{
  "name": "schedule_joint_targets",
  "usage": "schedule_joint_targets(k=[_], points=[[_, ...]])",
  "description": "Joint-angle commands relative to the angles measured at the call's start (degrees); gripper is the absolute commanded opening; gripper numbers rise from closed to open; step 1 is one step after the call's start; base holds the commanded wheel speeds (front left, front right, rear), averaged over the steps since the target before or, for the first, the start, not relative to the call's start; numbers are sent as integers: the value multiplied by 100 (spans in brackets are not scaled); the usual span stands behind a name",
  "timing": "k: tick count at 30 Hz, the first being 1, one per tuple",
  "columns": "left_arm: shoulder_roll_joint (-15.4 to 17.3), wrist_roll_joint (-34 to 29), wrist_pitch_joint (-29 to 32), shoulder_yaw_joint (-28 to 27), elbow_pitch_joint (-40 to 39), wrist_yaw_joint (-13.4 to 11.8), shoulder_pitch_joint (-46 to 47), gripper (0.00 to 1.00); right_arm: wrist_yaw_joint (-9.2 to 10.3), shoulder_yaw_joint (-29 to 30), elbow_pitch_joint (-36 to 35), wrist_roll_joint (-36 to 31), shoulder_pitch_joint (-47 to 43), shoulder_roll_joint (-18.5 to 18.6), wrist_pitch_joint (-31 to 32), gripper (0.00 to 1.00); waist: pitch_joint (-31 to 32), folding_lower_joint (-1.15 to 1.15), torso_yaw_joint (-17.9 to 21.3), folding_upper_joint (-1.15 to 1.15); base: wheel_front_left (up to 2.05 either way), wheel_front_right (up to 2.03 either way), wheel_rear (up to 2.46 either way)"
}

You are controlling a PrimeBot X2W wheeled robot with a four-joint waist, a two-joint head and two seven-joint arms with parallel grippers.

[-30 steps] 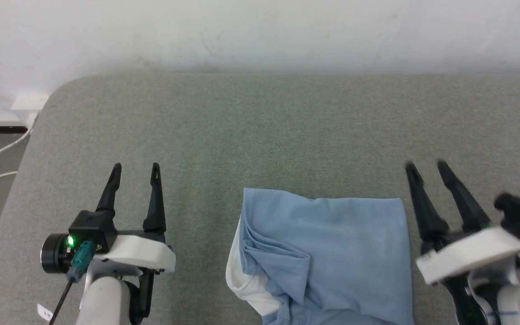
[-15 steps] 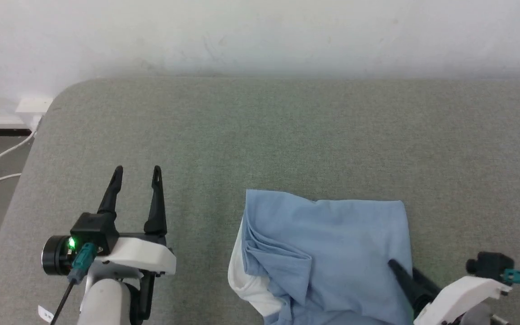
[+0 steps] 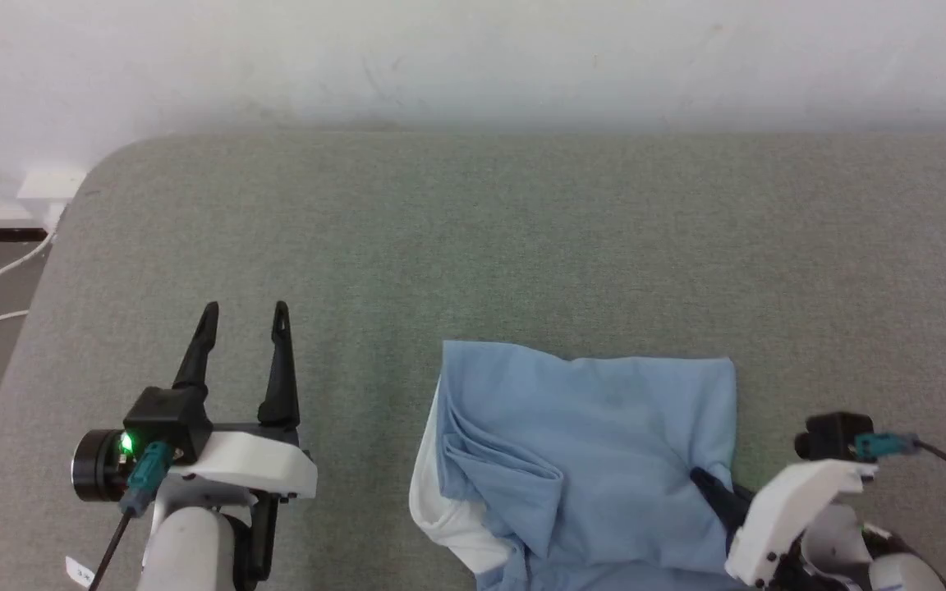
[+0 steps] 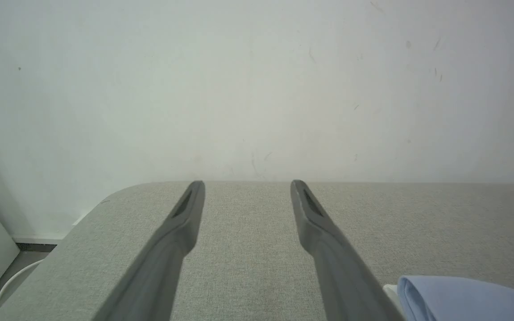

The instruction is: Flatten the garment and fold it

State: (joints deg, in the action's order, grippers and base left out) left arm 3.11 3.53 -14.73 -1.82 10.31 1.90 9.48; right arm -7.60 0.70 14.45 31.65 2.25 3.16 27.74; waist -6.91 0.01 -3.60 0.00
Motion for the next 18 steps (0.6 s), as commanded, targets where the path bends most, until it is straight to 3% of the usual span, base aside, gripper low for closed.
schedule_joint_targets(k=[1,5,9,14,18], points=[[-21,15,-27,-28,-30,-20,-19,100,11,-43,-46,-136,119,-28,34,0,-51,-1,72,0,0,0,0],[-19,12,-27,-120,-167,-61,-17,100,11,-336,-568,-1172,517,18,297,0,-185,-1,351,0,0,0,0],[-8,-19,-27,-179,-355,-74,-19,100,11,-1073,-974,-2030,1057,498,472,0,-377,-1,772,0,0,0,0],[26,-70,-27,-220,-584,-76,100,100,11,-1731,-1043,-2530,1942,1211,361,0,-691,-1,1354,0,0,0,0],[124,-156,-27,-199,-718,-34,266,100,11,-1803,-758,-2700,2590,1571,124,0,-1012,-1,1884,0,0,0,0]])
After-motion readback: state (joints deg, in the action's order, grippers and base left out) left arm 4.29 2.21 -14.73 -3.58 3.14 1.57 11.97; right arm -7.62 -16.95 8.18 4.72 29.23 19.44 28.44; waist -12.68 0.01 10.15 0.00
